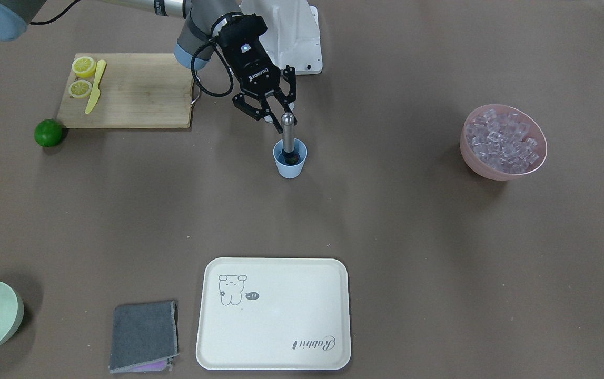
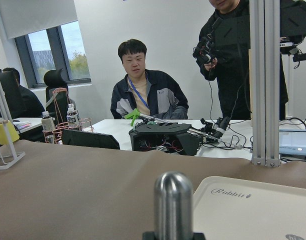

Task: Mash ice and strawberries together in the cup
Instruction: 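Press the pestle down into the cup repeatedly with the right gripper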

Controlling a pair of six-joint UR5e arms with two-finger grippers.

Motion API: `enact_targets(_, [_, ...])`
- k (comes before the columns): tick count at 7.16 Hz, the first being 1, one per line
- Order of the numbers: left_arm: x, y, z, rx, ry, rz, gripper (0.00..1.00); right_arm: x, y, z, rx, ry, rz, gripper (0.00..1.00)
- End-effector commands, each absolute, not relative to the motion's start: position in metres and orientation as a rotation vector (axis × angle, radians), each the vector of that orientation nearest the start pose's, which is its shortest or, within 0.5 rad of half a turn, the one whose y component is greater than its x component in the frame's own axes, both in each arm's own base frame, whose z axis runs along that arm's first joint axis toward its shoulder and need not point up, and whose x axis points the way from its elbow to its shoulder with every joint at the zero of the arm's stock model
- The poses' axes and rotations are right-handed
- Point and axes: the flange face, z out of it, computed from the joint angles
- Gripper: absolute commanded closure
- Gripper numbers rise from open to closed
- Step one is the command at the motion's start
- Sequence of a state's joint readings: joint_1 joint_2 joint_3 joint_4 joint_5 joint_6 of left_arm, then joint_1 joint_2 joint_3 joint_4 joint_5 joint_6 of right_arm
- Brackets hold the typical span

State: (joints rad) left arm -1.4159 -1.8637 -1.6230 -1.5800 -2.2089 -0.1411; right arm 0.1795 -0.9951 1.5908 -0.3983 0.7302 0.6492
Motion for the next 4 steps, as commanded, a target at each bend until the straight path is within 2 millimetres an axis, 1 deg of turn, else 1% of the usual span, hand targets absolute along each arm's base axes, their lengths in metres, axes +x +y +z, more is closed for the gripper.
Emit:
enact_targets(1, [0.022,-0.617,0.477,0.245,0.675,0.126,0.03,-0.563,-0.308,0.191,1.331,-1.056,0.181,1.0])
enact_targets(2, [0.022,-0.617,0.477,0.245,0.675,0.126,0.03,-0.563,-0.308,0.191,1.331,-1.056,0.181,1.0])
enact_targets(4, [0.022,-0.617,0.475,0.248,0.675,0.127,0.03,-0.552,-0.309,0.179,1.343,-1.075,0.195,1.0])
